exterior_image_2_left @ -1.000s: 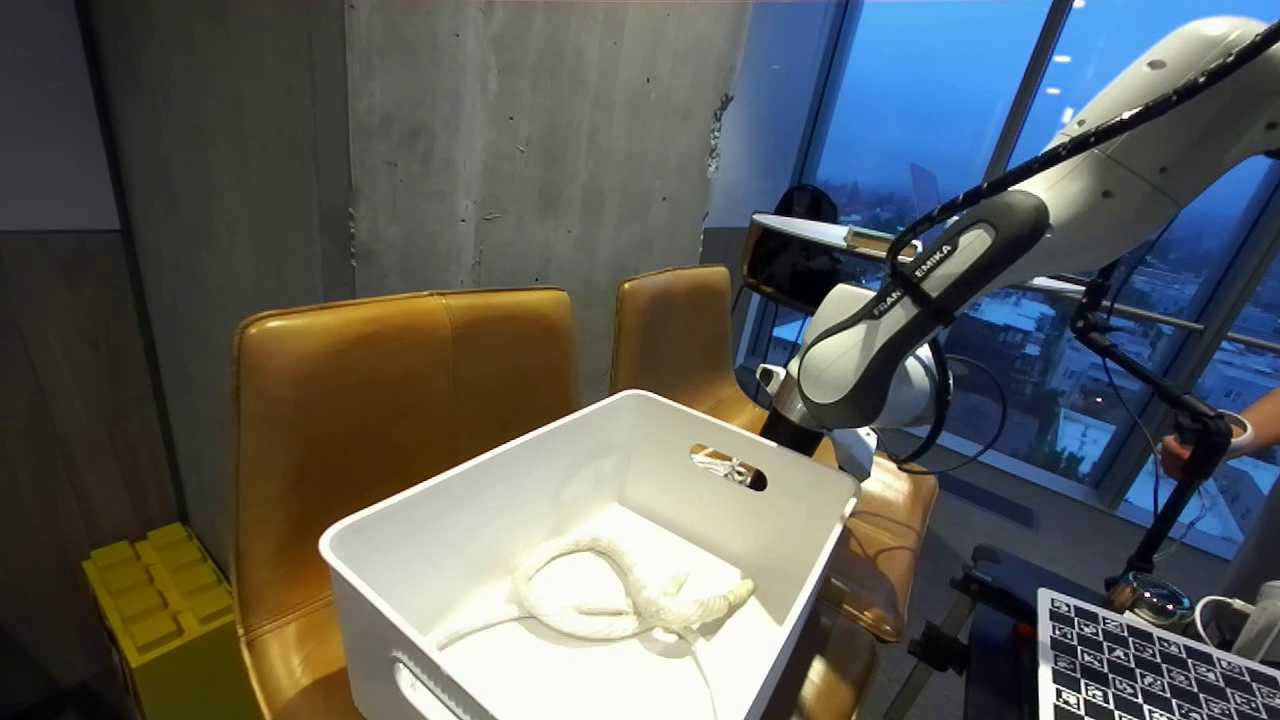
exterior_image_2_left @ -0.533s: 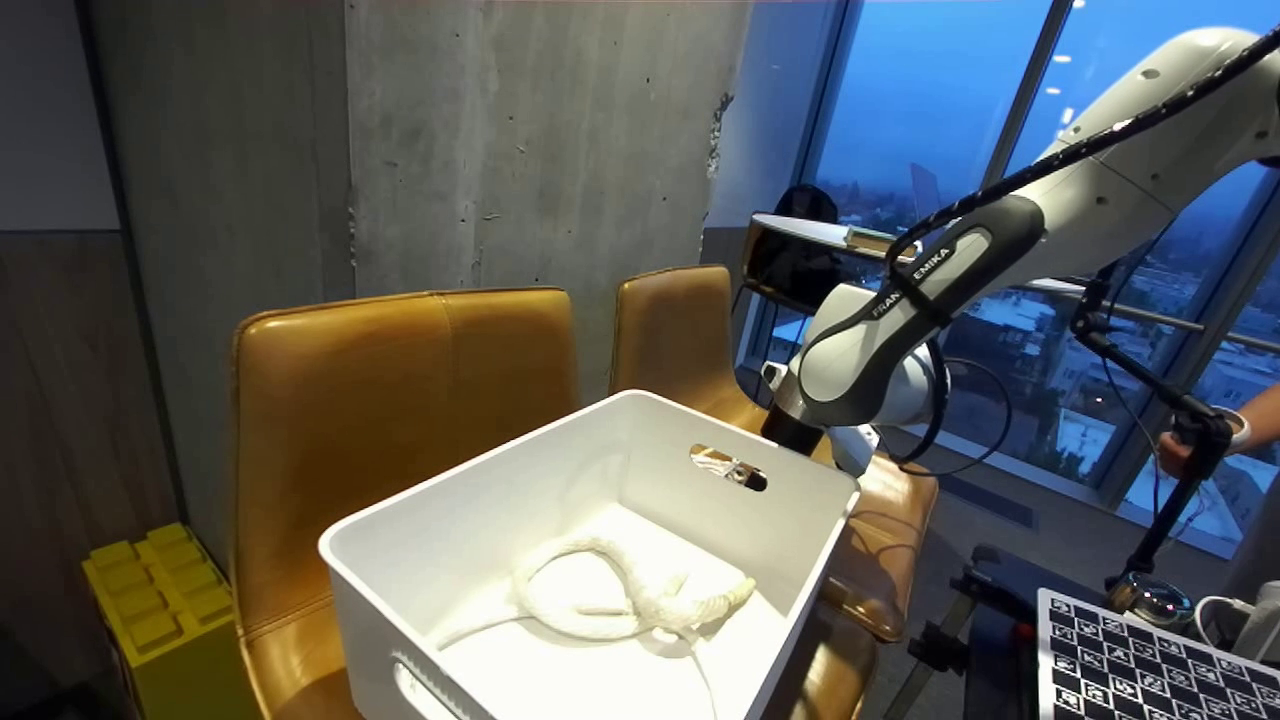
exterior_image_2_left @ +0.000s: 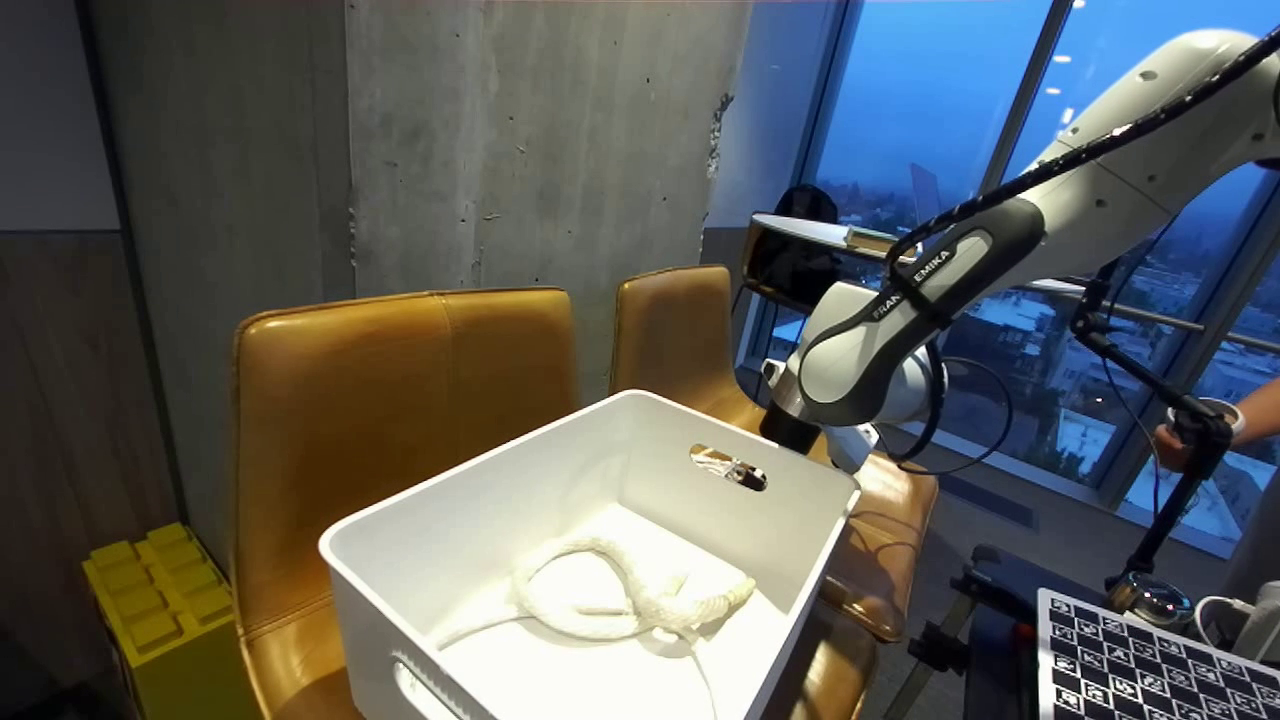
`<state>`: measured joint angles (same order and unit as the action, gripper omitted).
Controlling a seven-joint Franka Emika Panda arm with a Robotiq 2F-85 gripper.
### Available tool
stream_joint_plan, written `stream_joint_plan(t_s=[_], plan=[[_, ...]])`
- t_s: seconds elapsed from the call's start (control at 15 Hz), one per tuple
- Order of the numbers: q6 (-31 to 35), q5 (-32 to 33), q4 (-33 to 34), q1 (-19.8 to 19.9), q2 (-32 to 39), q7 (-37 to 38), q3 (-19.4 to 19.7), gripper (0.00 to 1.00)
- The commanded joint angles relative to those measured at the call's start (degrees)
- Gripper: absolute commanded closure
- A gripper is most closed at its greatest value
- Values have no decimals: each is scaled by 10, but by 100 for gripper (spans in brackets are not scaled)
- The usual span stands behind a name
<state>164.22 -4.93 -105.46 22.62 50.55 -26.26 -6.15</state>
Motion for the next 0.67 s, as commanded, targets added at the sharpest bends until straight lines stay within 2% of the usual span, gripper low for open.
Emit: stream_joint_plan(t_s=[0.0,0.2,0.6], plan=[[-9,16,11,-4,-1,25,1,98],[-19,28,-21,-22,-51,42,10,98],[-45,61,-112,-52,-215,27,3,98]])
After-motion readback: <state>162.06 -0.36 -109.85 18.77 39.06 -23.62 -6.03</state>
